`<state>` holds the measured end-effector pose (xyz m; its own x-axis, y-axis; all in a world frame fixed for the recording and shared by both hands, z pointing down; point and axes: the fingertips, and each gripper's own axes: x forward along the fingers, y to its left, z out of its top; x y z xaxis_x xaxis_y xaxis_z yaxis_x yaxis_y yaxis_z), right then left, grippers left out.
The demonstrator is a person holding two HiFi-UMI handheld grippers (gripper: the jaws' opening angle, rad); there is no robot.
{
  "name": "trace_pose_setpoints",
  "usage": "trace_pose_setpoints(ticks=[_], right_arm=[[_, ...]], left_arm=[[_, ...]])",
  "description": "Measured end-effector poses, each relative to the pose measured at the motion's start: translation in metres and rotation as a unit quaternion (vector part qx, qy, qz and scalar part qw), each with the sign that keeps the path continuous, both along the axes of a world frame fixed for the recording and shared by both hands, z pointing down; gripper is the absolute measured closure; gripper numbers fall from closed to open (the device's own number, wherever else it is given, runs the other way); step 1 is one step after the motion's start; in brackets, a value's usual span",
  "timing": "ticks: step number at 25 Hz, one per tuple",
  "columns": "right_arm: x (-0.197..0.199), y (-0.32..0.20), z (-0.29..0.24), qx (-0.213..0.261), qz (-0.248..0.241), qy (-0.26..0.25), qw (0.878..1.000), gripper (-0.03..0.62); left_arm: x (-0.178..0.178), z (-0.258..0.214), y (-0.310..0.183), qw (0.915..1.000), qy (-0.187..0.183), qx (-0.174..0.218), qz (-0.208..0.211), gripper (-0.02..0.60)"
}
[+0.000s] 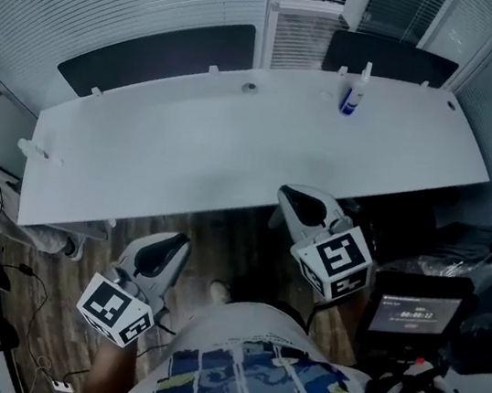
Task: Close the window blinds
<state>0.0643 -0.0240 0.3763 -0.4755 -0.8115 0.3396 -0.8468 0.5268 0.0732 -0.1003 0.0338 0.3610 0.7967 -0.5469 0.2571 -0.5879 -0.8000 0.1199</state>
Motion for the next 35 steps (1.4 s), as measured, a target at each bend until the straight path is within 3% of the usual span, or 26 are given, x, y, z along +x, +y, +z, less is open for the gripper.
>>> trace_pose_setpoints(ticks=[5, 11, 18, 24, 35], right_arm=[[0.047, 0.041, -0.005, 0.004, 0.005, 0.006, 1.000, 0.591], [0.082, 0.103, 0.010, -0.008, -0.002, -0.013, 1.000, 0.591], [0.063, 0.150, 0.008, -0.004, -0.022, -0.033, 0.999, 0.591], [0.050, 0.179, -0.009, 0.002, -0.006, -0.027, 1.000, 0.591], [0.002, 0.209, -0.025, 0.019, -0.003, -0.036, 0.999, 0.591]], left_arm=[[0.024, -0.009, 0.021, 0.9997, 0.009, -0.004, -0.022, 0.552], [0.072, -0.009, 0.084, 0.9998, -0.018, -0.005, -0.012, 0.552], [0.075, -0.006, 0.132, 0.9996, -0.025, -0.015, 0.000, 0.552], [0.081, -0.017, 0.156, 0.9989, -0.020, -0.005, 0.042, 0.552], [0.046, -0.011, 0.183, 0.9977, -0.015, -0.012, 0.065, 0.552]])
